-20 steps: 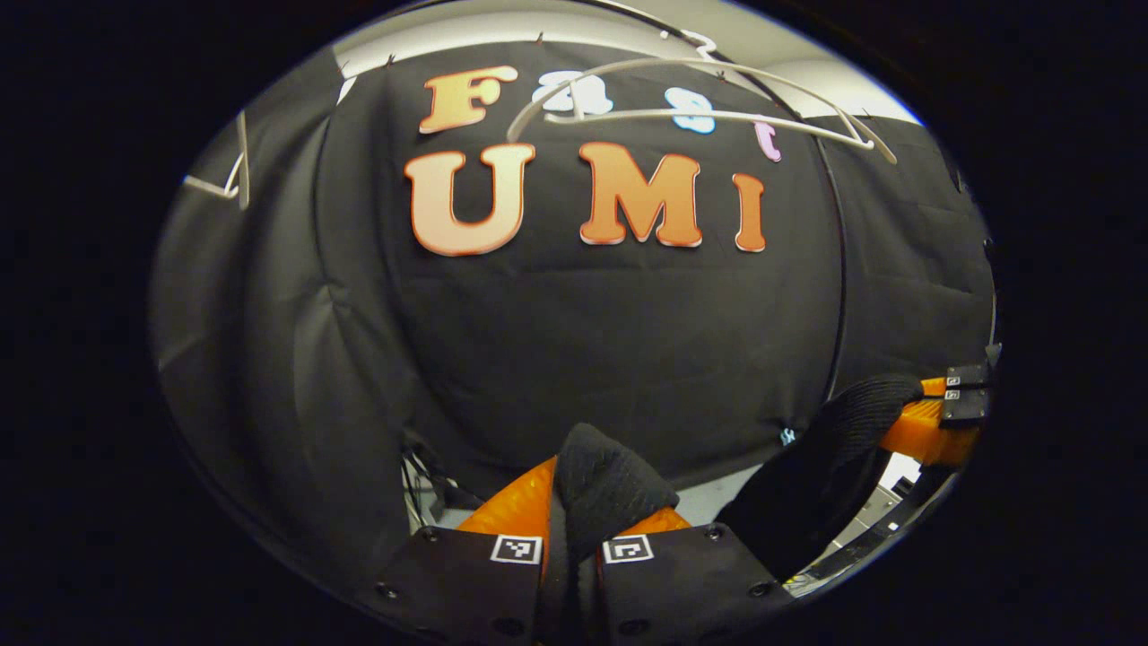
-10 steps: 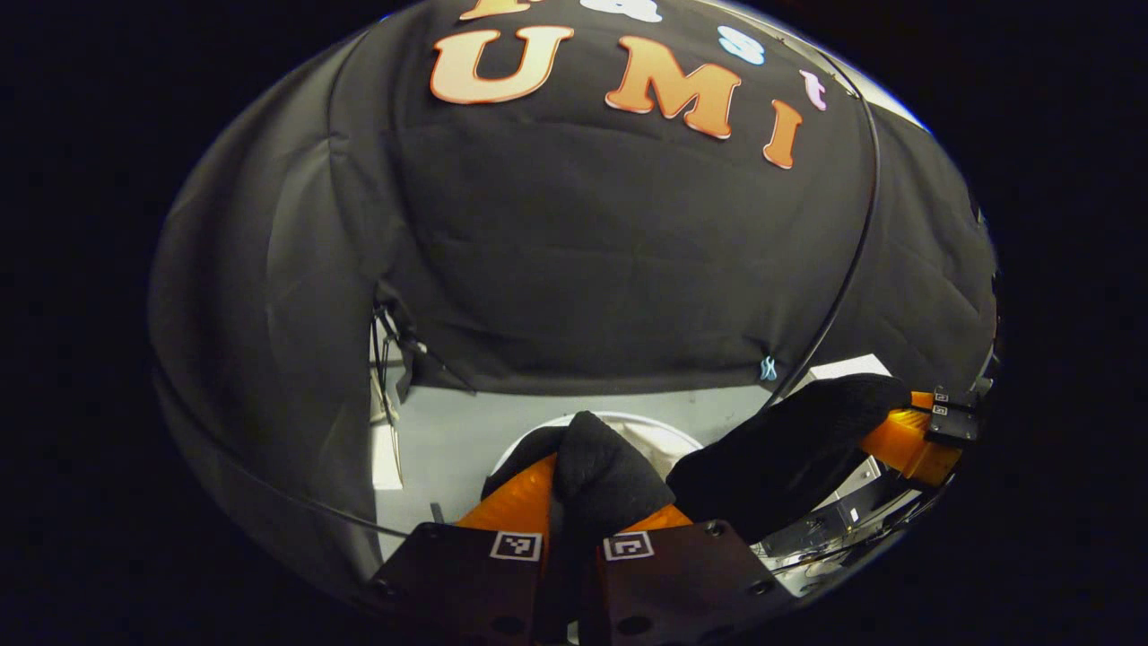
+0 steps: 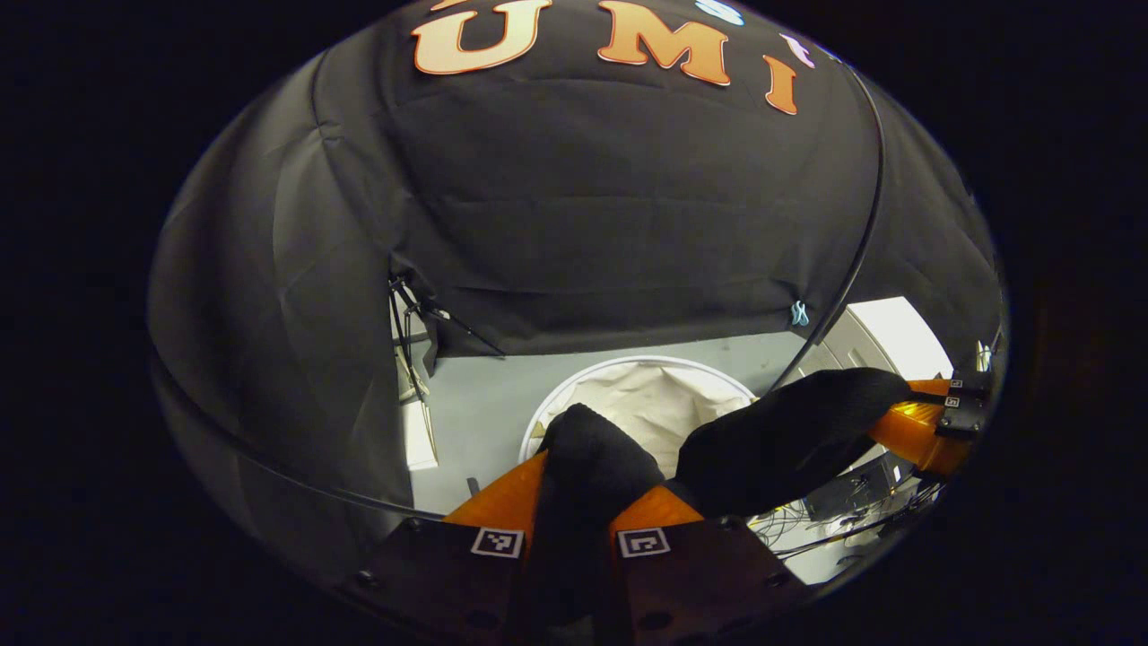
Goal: Grasp the clothes on the hanger with both hands and then place them into the laundry hamper below.
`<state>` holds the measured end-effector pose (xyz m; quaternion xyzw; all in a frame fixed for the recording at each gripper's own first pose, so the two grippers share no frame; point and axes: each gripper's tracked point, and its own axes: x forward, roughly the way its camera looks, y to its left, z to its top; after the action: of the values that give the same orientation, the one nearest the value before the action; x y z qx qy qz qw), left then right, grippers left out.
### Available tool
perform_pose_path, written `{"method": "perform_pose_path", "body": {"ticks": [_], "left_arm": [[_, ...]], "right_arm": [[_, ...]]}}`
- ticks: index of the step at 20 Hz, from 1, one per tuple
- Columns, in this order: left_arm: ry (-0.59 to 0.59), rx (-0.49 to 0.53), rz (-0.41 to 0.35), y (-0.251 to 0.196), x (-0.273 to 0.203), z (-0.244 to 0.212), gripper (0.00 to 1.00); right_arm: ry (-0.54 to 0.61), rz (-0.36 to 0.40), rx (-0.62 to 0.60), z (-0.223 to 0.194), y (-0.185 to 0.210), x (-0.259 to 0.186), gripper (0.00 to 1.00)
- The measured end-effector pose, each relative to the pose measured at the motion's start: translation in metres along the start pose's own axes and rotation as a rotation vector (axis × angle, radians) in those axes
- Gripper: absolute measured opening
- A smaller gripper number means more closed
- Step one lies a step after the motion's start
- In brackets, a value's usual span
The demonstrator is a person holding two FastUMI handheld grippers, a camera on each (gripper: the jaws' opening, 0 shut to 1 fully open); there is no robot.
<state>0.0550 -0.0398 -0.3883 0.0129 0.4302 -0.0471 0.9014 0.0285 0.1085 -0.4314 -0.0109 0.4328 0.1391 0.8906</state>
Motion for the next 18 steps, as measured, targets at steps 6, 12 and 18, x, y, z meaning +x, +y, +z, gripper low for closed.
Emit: {"method": "perform_pose_path", "body": {"ticks": [6,12,18], "left_arm": [[0.127,-0.019,-0.011,0.002,0.010,-0.039,1.00],[0.119,-0.057,-0.031,0.000,0.005,-0.038,0.98],[0.011,-0.112,-0.038,0.001,-0.022,0.001,0.98]], "right_arm": [[0.060,-0.018,0.007,-0.026,-0.004,0.010,0.49],[0.075,-0.033,0.022,-0.032,-0.008,0.005,0.88],[0.003,-0.056,0.053,-0.003,-0.020,-0.018,0.87]]}}
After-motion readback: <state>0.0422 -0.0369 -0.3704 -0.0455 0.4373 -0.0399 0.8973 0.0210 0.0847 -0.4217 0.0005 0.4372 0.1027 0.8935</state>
